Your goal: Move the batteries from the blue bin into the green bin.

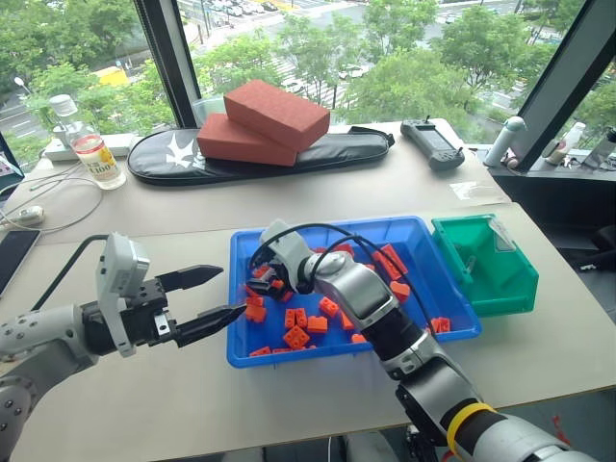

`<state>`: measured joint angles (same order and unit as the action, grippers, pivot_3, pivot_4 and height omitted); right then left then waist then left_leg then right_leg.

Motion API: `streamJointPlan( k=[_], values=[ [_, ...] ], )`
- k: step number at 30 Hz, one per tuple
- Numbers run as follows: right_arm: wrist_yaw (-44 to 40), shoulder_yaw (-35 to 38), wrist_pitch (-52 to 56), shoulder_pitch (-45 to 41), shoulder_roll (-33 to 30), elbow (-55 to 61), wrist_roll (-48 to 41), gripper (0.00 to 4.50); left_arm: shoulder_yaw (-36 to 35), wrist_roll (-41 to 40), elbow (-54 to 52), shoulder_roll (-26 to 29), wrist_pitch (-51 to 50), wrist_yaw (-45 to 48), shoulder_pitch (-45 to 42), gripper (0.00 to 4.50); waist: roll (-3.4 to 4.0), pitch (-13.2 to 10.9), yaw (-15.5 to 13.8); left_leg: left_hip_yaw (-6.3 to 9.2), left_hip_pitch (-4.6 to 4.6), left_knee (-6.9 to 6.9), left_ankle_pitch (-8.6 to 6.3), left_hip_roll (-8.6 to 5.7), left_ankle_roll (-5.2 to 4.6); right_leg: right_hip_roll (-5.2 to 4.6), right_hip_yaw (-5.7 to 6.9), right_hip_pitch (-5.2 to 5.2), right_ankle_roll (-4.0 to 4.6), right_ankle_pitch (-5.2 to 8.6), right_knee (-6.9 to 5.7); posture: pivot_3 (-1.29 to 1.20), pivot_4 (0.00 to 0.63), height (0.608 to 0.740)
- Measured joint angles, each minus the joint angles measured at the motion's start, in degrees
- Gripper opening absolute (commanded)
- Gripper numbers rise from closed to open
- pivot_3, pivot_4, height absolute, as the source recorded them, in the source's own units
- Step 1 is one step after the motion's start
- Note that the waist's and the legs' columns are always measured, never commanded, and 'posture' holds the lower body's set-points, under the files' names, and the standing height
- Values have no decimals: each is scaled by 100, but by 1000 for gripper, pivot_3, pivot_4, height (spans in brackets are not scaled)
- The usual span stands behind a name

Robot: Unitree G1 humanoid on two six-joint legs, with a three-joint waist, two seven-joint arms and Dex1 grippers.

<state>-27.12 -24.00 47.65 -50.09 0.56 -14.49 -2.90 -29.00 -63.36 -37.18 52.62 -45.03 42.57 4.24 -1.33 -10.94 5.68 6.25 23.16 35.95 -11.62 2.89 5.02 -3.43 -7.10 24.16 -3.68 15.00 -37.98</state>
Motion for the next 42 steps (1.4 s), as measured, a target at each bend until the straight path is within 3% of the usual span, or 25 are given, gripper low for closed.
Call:
streamJointPlan(
  k=[2, 5, 11, 29, 32, 38, 42],
  values=[
    [-11, 4, 1, -3, 1, -17, 0, 4427, 4, 1, 3, 0, 0, 14, -11, 4500, 0, 0, 0, 0, 0, 0, 0, 0, 0, 0, 0, 0, 0, 0, 0, 0, 150, 740],
    [-36, -1, 6, -3, -20, -17, 0, 3730, 27, 3, 10, 1, -1, 24, -17, 4500, 0, 0, 1, 0, 0, 0, 0, 0, 0, 0, 0, 0, 0, 0, 0, 0, 150, 740],
    [-117, -81, 51, -2, -118, 11, 66, 1746, 77, 7, 72, 1, -1, 58, -59, 4500, -1, 1, 0, 0, 1, 1, 0, 0, 0, 0, 0, 0, 0, 0, 1, 0, 150, 740],
    [-415, 22, 627, -77, -491, 647, 145, 1746, 134, 38, 146, 1, -1, 145, -120, 4500, -4, 3, -6, 0, 7, 0, 0, 0, 0, 0, 0, 5, 0, 0, 3, 0, 150, 740],
    [-447, 85, 655, -137, -565, 776, 145, 2488, 149, 38, 155, 1, -1, 144, -128, 4500, -5, 3, -2, 0, 6, -2, 0, 0, 0, 0, 0, 6, 0, 1, 4, 0, 150, 740],
    [-523, 195, 656, -138, -577, 790, 133, 4470, 179, 38, 155, 1, -1, 139, -136, 4500, -5, 3, -1, 0, 7, -3, 0, 0, 0, 0, 0, 6, 1, 1, 5, 0, 150, 740],
    [-571, 197, 722, -135, -635, 928, 32, 4470, 186, 37, 154, 1, -1, 131, -136, 4500, -4, 2, -2, 0, 9, -3, 0, 0, 0, 0, 0, 7, 0, 1, 5, 0, 150, 740]
  ],
)
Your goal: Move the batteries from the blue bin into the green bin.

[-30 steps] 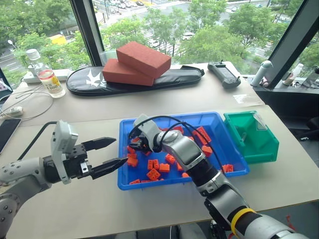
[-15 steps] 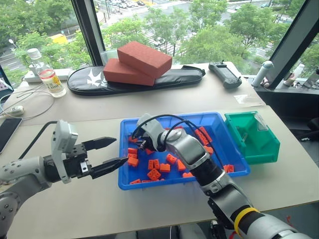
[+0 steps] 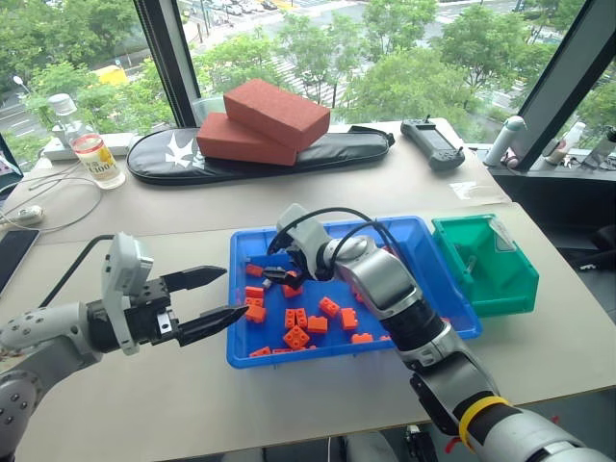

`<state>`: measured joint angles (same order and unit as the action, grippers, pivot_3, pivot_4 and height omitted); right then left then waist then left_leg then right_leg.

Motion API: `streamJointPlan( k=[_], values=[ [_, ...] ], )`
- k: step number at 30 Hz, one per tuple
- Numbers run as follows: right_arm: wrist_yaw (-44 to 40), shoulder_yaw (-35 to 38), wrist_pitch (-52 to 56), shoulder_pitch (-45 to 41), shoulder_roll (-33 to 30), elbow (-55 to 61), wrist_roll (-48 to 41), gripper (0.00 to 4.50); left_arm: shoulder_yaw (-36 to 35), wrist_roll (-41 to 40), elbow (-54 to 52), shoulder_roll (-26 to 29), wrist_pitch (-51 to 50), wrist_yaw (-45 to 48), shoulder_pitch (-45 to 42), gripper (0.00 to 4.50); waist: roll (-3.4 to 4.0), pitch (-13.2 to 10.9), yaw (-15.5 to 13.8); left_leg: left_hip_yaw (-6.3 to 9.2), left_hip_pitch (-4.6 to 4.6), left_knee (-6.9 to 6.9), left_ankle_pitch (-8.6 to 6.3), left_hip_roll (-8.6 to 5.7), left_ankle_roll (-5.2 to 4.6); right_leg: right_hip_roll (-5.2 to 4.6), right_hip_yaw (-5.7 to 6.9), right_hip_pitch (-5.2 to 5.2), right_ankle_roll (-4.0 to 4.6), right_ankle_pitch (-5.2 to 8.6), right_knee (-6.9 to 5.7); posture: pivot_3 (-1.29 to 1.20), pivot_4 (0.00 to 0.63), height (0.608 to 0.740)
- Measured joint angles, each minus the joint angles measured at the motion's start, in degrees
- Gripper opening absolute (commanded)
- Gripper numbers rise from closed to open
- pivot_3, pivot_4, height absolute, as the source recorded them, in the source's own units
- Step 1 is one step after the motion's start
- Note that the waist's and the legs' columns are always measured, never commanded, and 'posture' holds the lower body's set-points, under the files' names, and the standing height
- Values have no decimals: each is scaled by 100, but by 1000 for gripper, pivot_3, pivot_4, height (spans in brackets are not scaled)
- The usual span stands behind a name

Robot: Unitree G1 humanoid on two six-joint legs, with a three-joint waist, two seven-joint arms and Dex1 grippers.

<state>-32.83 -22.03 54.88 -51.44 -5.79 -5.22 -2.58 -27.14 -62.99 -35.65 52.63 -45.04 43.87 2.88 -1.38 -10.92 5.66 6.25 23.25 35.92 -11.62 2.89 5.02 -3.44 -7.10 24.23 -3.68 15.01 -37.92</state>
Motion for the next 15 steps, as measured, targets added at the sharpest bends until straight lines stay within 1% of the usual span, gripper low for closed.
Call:
streamJointPlan(
  k=[4, 9, 15],
  values=[
    [-211, -66, 131, 77, -277, 388, -85, 4470, 2, 1, -1, 0, 0, -4, -4, 4500, 0, 0, -5, 0, 0, 0, 0, 0, 0, 0, 0, -2, 0, 0, 3, 0, 150, 740],
    [-344, -420, 317, 459, -672, 595, -85, 4470, 32, 1, 0, 0, 0, -8, -26, 4500, 0, 0, -9, 0, 0, 0, 0, 0, 0, 0, 0, -1, 0, 0, 4, 0, 150, 740],
    [-311, -541, 332, 521, -781, 593, -63, 4470, 115, 5, 3, 0, 0, -7, -60, 4500, -1, 0, 5, 0, 0, 0, 0, 0, 0, 0, -1, 0, 0, 0, 3, 0, 150, 740]
  ],
)
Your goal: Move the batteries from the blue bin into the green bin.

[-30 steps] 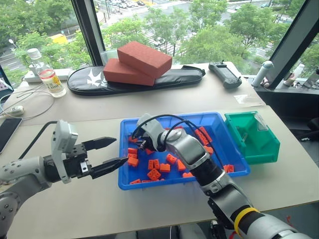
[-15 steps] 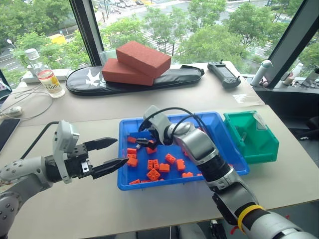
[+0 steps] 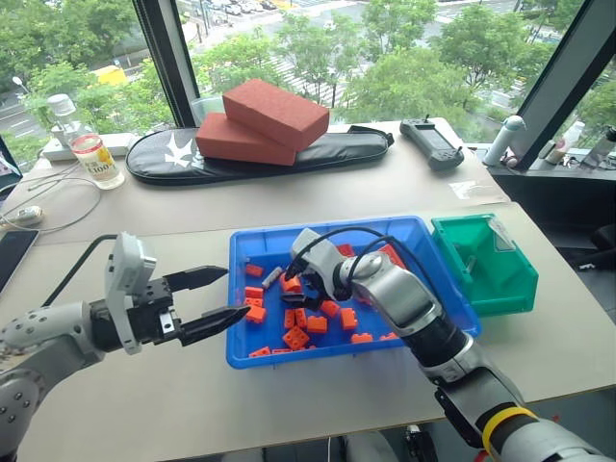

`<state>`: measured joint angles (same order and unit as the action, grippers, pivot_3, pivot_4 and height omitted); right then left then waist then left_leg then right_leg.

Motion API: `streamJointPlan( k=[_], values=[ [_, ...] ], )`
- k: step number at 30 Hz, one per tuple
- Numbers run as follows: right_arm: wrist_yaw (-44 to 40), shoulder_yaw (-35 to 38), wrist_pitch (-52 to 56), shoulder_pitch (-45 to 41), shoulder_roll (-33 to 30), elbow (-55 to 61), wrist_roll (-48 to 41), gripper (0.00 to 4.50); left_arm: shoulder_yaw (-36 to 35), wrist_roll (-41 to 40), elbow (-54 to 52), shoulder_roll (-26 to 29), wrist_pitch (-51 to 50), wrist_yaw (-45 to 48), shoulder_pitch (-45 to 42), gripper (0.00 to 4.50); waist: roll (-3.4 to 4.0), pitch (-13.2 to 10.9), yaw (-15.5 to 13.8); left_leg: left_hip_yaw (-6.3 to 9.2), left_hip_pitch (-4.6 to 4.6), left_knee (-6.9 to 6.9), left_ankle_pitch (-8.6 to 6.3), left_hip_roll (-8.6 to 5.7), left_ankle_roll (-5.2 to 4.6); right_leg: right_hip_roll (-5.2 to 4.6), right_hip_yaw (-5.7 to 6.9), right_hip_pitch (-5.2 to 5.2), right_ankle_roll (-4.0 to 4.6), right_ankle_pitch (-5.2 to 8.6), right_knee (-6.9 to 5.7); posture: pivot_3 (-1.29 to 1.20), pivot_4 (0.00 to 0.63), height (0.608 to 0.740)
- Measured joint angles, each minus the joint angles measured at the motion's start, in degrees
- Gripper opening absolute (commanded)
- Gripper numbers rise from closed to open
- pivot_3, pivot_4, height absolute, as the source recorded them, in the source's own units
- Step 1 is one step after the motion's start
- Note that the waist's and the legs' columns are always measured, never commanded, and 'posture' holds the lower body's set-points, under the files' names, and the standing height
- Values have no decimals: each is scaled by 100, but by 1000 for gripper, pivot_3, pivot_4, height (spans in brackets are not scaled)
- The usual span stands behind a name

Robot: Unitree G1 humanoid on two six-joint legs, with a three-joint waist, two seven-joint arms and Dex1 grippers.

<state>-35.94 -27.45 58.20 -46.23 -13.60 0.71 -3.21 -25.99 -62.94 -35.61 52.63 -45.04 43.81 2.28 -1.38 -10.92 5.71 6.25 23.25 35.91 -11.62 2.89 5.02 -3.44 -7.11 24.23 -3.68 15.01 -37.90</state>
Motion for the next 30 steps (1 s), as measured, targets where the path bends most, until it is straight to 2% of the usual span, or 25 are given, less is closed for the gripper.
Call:
streamJointPlan(
  k=[3, 8, 9, 14, 17, 20, 21, 22, 25, 26, 30],
  values=[
    [26, 2, 0, 0, 77, -10, -14, 3808, 10, 2, 10, 0, 0, 4, -5, 4500, 0, 0, -2, 0, 0, 0, 0, 0, 0, 0, 0, 0, 0, 0, 0, 0, 150, 740],
    [79, 46, 0, 1, 153, -9, -40, 2124, 12, 5, 12, 0, 0, 19, -7, 4500, 0, 0, -10, 0, 1, 0, 0, 0, 0, 0, 0, 0, 0, 0, 1, 0, 150, 740],
    [98, 90, 0, 2, 171, -9, -41, 2010, 12, 5, 12, 0, 0, 22, -7, 4500, 0, 0, -10, 0, 1, 1, 0, 0, 0, 0, 0, 0, 0, 0, 0, 0, 150, 740],
    [113, 537, 159, 1, 183, 14, -267, 1998, 13, 7, 15, 0, 0, 30, -14, 4500, 0, 0, -14, 0, 2, 1, 0, 0, 0, 0, 0, -1, 0, 0, 1, 0, 150, 740],
    [40, 1115, 277, -14, -205, 311, -494, 1998, 11, 9, 18, 0, 0, 41, -8, 4500, -1, 0, -52, 0, 5, 3, 0, -1, 0, -2, 2, -3, -1, 0, 6, 0, 150, 740],
    [-118, 1515, 350, -13, -1038, 610, -558, 1998, 9, 11, 21, 0, 1, 70, 10, 4500, -1, -1, -85, 0, 5, 1, 0, -1, 0, -2, 2, -3, -1, 1, 12, 0, 150, 740],
    [-151, 1592, 356, 12, -1323, 679, -556, 2995, 10, 16, 22, 0, 1, 74, 13, 4500, -1, -1, -85, 0, 5, -1, 0, -1, 0, -2, 1, -2, -1, 1, 13, 0, 150, 740],
    [-170, 1656, 361, 53, -1524, 737, -553, 3208, 9, 20, 22, 0, 2, 77, 20, 4500, -1, -1, -83, 0, 4, -3, 0, -1, 0, -2, 2, -2, -1, 1, 13, 0, 150, 740],
    [-268, 1615, 375, 289, -1982, 936, -518, 4267, 17, 66, 25, -1, 3, 80, 29, 4500, -1, -1, -18, -1, 1, -5, -1, 0, -2, 0, -2, 0, 0, 2, 13, 0, 150, 740],
    [-282, 1556, 386, 340, -1995, 973, -528, 4479, 17, 73, 25, -1, 3, 80, 28, 4500, -1, -1, 5, -2, 0, -5, -1, 0, -2, 1, -5, 2, 1, 2, 11, 0, 150, 740],
    [-339, 1338, 481, 299, -1584, 1277, -759, 4479, 22, 84, 24, -4, 4, 80, 25, 4500, -1, -1, 42, -2, 0, -4, 0, 0, -2, 2, -6, 2, 1, 2, 3, 0, 150, 740]
  ],
)
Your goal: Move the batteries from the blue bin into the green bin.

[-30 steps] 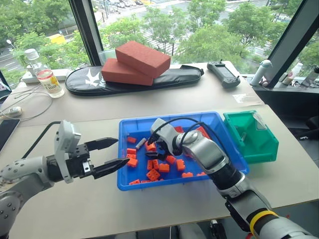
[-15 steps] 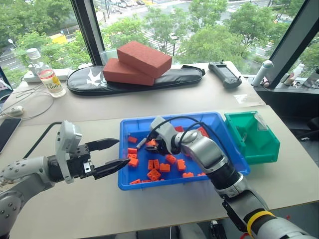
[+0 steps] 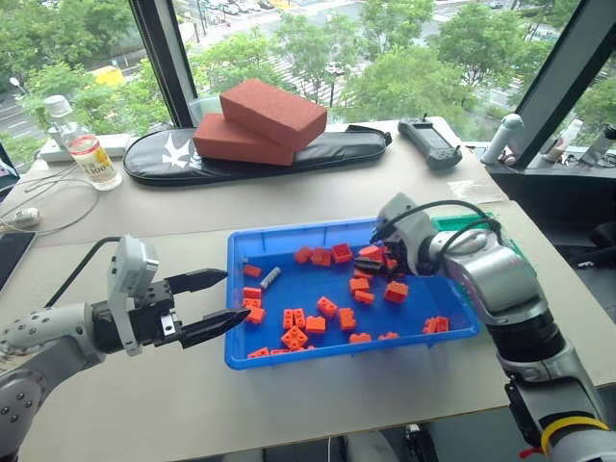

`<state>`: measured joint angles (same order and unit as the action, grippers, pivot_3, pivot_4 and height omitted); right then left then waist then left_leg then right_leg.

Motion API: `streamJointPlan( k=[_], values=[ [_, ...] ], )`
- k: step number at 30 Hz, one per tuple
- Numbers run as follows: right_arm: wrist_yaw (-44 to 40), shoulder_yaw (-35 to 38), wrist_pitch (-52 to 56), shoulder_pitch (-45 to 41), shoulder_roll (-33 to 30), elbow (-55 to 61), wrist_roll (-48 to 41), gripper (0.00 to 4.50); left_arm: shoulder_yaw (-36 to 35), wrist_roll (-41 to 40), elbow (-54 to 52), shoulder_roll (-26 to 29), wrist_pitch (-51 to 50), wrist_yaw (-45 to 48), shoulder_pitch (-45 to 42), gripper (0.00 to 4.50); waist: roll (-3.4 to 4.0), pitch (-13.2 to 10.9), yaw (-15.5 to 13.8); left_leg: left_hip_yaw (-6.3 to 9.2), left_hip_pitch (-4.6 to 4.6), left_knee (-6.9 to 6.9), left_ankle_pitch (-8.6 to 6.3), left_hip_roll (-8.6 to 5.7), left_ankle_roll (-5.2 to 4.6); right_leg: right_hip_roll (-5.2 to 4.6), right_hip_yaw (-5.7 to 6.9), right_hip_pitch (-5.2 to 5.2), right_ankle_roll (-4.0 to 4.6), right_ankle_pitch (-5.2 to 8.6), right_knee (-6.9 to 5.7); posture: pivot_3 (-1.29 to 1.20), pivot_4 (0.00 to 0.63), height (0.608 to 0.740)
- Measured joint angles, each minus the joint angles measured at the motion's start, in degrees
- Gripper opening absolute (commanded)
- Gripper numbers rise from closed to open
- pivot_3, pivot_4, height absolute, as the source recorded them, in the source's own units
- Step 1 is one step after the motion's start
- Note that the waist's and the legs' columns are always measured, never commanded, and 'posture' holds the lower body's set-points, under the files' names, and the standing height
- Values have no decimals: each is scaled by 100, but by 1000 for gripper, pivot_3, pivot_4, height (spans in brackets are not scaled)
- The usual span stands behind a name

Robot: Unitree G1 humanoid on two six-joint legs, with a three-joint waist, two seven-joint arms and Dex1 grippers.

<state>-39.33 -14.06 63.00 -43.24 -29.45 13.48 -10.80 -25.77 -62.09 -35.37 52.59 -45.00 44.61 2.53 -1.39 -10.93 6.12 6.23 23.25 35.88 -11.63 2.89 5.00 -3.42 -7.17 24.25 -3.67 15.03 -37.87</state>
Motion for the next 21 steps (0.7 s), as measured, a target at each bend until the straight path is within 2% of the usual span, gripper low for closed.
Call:
streamJointPlan(
  k=[5, 9, 16, 21],
  values=[
    [22, -395, -59, -493, 914, 195, -262, 4479, 3, -2, -3, 0, 0, -8, -10, 4500, 0, 0, -33, 1, 1, 2, 0, 0, 0, -1, 3, -3, 0, 0, 3, 0, 150, 740],
    [187, -852, -312, -584, 1539, -424, -163, 4479, 5, -3, -3, -1, 0, -20, -15, 4500, -1, 1, -75, 1, 4, 4, 0, 0, 1, -3, 6, -5, 0, -1, 6, 0, 150, 740],
    [414, -1213, -1120, -604, 1791, -1710, 309, 4479, -6, -40, -18, -1, -1, -85, 13, 4500, 0, 0, -54, 1, 2, 1, 0, 0, 1, -2, 6, 0, 0, -1, 0, 0, 150, 740],
    [452, -1261, -1424, -603, 1951, -2097, 525, 4479, -10, -87, -28, -1, -1, -123, 23, 4500, 0, 0, -40, 1, 1, 1, 0, 0, 1, -1, 5, 0, 1, -1, -1, 0, 150, 740]
  ],
)
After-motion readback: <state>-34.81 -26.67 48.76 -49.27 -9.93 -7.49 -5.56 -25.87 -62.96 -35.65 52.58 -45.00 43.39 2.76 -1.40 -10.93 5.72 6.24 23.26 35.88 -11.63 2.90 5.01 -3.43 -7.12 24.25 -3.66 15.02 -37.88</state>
